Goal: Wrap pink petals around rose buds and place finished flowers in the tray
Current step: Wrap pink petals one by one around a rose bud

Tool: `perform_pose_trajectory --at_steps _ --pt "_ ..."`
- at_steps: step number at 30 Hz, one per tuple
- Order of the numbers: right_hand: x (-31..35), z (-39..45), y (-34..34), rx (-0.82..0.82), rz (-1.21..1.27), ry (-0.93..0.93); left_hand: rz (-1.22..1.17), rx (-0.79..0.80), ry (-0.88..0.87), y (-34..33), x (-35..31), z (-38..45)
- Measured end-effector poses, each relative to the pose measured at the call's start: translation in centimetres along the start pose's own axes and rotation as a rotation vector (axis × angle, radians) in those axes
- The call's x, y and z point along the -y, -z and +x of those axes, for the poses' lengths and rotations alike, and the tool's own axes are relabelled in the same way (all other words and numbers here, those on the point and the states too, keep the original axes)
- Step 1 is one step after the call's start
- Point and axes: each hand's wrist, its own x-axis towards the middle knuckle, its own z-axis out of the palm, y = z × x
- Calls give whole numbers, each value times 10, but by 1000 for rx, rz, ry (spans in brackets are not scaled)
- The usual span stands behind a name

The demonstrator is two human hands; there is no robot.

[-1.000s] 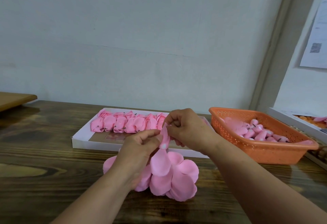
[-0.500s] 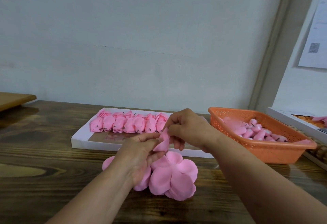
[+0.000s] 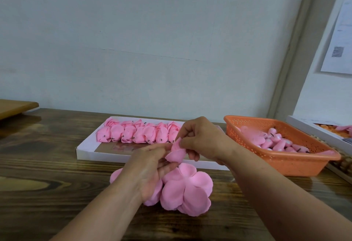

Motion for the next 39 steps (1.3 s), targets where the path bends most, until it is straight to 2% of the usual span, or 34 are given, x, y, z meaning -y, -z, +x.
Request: perform_pose_trajectory --at_steps 5,9,13,20,27,39 --pt "-2 4 3 -36 73 -4 -42 71 -15 7 1 -3" --pt "-4 4 5 -49 92 -8 49 154 -66 10 4 -8" --pt "-5 4 7 -50 118 -12 39 152 -140 12 10 -10" --pt "-7 6 7 -65 131 -9 390 161 -298 20 13 -7" --pt "-10 4 7 -61 123 -11 555 146 -423 21 15 -7" --pt "-8 -2 9 53 63 3 509 118 -368 14 9 -6"
